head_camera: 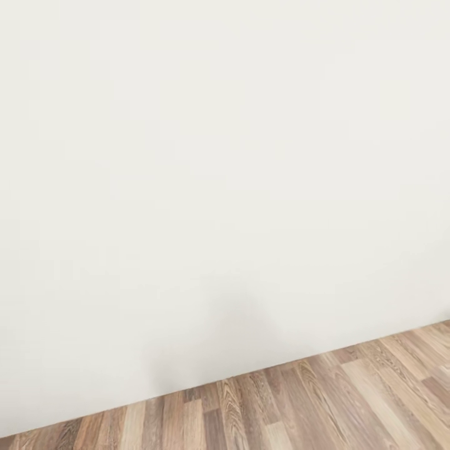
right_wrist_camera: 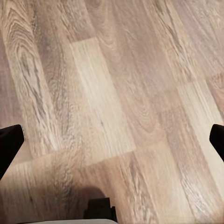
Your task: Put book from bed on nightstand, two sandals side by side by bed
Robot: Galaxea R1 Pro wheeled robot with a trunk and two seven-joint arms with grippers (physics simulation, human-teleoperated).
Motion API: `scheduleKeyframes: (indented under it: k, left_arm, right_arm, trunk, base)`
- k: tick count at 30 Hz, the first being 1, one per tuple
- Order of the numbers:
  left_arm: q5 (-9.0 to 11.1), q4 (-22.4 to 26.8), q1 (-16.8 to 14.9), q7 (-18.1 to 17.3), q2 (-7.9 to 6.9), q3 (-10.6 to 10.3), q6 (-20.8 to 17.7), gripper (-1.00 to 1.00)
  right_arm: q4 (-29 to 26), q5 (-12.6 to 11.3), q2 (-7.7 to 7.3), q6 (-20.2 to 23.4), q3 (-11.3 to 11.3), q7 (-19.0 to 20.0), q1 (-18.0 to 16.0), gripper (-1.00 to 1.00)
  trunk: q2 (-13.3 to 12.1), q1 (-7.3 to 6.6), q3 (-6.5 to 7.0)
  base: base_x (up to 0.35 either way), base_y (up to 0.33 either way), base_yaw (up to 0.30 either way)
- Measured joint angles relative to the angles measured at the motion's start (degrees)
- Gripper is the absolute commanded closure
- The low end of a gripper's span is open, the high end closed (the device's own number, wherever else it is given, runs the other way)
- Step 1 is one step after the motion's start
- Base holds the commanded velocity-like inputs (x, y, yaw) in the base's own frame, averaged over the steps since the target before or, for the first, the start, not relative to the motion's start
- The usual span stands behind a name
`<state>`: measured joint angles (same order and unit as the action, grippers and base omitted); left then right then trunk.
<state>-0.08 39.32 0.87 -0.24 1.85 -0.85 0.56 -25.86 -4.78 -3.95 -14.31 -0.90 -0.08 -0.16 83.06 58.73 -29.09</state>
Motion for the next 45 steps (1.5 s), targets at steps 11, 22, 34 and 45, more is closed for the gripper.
scheduleKeyframes:
  k: [11,22,34,45]
  left_arm:
    - [0.00,0.00,0.00,0.00,0.00,0.00,0.00,-1.00]
    - [0.00,0.00,0.00,0.00,0.00,0.00,0.00,-1.00]
    - [0.00,0.00,0.00,0.00,0.00,0.00,0.00,-1.00]
    - [0.00,0.00,0.00,0.00,0.00,0.00,0.00,-1.00]
  right_arm:
    - [0.00,0.00,0.00,0.00,0.00,0.00,0.00,-1.00]
    - [0.00,0.00,0.01,0.00,0.00,0.00,0.00,-1.00]
    - [0.00,0.00,0.01,0.00,0.00,0.00,0.00,-1.00]
    - [0.00,0.00,0.01,0.00,0.00,0.00,0.00,-1.00]
  trunk:
    - [0.00,0.00,0.00]
    - [0.00,0.00,0.00]
    - [0.00,0.00,0.00]
    - [0.00,0.00,0.00]
  base:
    - [0.000,0.000,0.273]
    - [0.000,0.000,0.275]
    - [0.000,0.000,0.276]
    - [0.000,0.000,0.280]
